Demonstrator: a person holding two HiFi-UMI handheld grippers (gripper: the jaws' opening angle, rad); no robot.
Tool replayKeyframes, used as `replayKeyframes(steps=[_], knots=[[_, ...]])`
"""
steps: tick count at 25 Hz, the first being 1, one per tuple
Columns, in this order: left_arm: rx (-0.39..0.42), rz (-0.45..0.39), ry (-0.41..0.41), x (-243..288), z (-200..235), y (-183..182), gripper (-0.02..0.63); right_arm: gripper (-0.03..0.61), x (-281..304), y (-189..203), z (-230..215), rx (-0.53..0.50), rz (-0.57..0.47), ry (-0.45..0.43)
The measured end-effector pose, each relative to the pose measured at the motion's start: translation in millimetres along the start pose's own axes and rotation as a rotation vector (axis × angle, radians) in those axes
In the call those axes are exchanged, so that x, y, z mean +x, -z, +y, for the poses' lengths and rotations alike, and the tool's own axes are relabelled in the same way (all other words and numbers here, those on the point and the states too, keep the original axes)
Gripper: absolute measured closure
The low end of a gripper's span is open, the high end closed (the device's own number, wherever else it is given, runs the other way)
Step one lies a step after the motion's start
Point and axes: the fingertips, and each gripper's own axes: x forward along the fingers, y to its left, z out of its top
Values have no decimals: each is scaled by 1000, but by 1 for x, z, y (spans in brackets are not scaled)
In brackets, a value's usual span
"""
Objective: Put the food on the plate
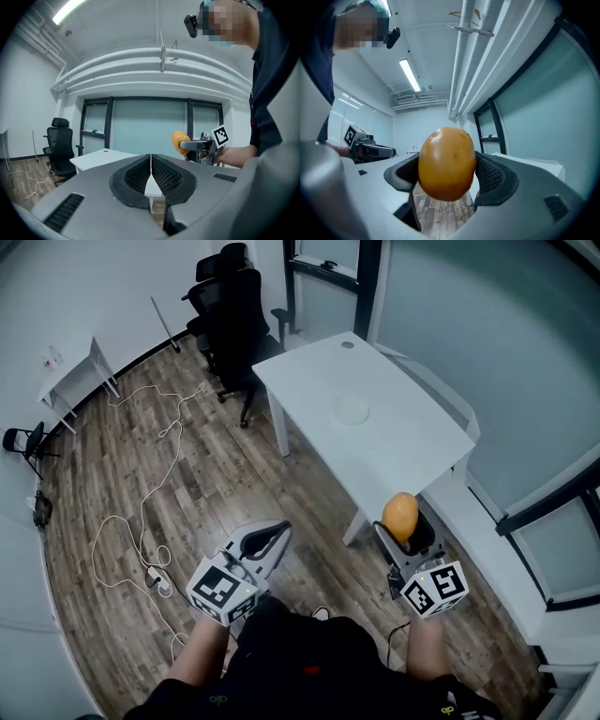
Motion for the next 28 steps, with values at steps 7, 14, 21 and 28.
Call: replayKeyframes(steps=[7,14,21,28], knots=[[-13,-11,-10,38,33,-3,591,211,24,3,-29,-3,13,-7],[-32,-22,42,87,84,0,591,211,71,9,-64,7,34,34],[-68,-26,74,125,189,-5,591,212,172,5,-82,-35,44,97],[-38,-46,140,168,296,-30,591,212,268,-16,-112,-49,30,205]])
